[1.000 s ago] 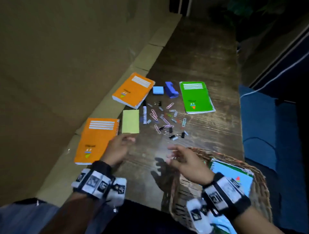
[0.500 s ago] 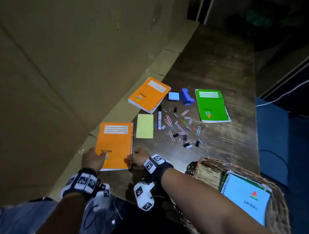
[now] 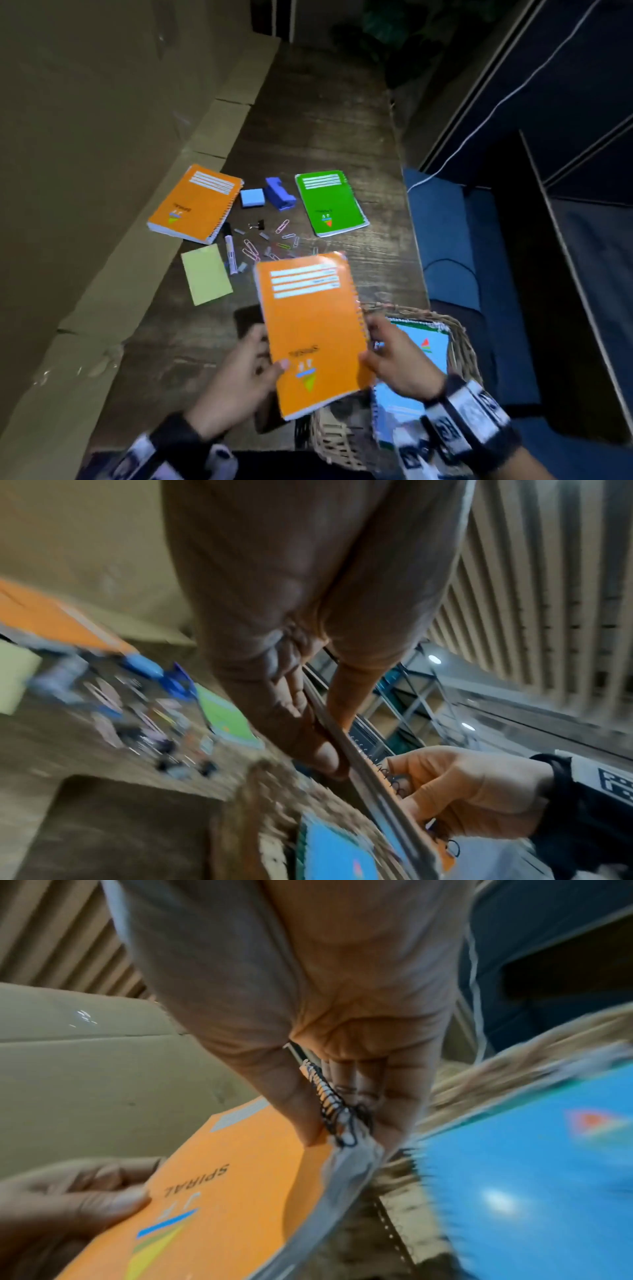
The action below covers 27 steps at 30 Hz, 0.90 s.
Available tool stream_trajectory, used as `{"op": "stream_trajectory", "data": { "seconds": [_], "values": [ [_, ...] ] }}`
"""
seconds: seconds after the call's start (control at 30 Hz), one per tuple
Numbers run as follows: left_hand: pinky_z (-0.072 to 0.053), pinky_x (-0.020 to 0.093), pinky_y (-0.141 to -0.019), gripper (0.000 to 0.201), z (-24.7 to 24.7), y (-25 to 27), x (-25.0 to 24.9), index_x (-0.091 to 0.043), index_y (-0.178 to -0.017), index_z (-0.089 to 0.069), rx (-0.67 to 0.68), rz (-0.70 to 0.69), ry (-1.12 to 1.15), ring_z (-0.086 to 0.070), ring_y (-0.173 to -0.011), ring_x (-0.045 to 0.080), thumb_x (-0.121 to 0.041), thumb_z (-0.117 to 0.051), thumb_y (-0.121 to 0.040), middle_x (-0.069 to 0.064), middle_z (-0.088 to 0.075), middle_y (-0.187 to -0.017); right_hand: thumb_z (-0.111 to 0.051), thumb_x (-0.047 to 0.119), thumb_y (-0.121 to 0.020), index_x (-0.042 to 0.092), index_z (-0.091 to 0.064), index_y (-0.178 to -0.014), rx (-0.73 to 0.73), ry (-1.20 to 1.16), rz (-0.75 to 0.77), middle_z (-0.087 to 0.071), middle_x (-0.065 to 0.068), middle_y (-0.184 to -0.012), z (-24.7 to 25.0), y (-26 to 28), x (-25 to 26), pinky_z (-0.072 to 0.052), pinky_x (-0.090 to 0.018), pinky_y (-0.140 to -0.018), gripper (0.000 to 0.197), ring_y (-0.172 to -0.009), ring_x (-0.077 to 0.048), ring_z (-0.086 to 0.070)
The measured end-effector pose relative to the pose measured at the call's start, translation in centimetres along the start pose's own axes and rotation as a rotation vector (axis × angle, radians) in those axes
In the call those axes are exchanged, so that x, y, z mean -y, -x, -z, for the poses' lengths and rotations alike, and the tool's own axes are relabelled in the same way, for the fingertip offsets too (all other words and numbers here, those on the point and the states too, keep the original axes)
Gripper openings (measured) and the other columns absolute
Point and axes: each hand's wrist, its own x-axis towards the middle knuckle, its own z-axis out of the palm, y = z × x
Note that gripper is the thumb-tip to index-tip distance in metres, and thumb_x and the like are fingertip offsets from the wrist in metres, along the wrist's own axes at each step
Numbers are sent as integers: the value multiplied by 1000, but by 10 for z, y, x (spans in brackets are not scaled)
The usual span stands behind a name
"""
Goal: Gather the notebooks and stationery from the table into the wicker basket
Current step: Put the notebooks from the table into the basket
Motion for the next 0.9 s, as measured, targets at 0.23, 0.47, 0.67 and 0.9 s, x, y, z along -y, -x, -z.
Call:
{"op": "stream_trajectory", "data": {
  "seconds": [0.23, 0.47, 0.67, 0.9],
  "values": [
    [-48, 29, -84, 24, -113, -58, -29, -14, -122, -52, 492, -40, -424, -56, -92, 15, -15, -43, -99, 6, -63, -115, -58, -2, -71, 21, -53, -89, -221, 136, -358, -67, -2, -74, 36, 76, -95, -52, -22, -64, 30, -68, -14, -66],
    [-52, 40, -79, 24, -157, -91, 14, -2, -101, -63, 542, 109, -723, -63, -93, 31, -21, -50, -93, 15, -63, -107, -53, 21, -85, 12, -52, -125, -212, 404, -584, -60, -18, -128, 30, 71, -115, -46, -34, -83, 41, -110, -35, -61],
    [-51, 39, -70, 30, -142, -85, 4, 3, -92, -66, 495, 136, -698, -65, -89, 33, -23, -51, -94, 17, -68, -97, -47, 33, -88, 29, -20, -146, -128, 531, -591, -40, -6, -148, 34, 54, -98, -40, -39, -104, 64, -129, -27, -47],
    [-52, 29, -79, 24, -61, -70, -24, -11, -113, -62, 263, 35, -377, -67, -95, 26, -19, -51, -93, 11, -70, -105, -54, 39, -89, 29, -30, -142, -123, 675, -425, -63, 2, -124, 37, 20, -36, -48, -33, -92, 59, -111, -17, -59]
  ]
}}
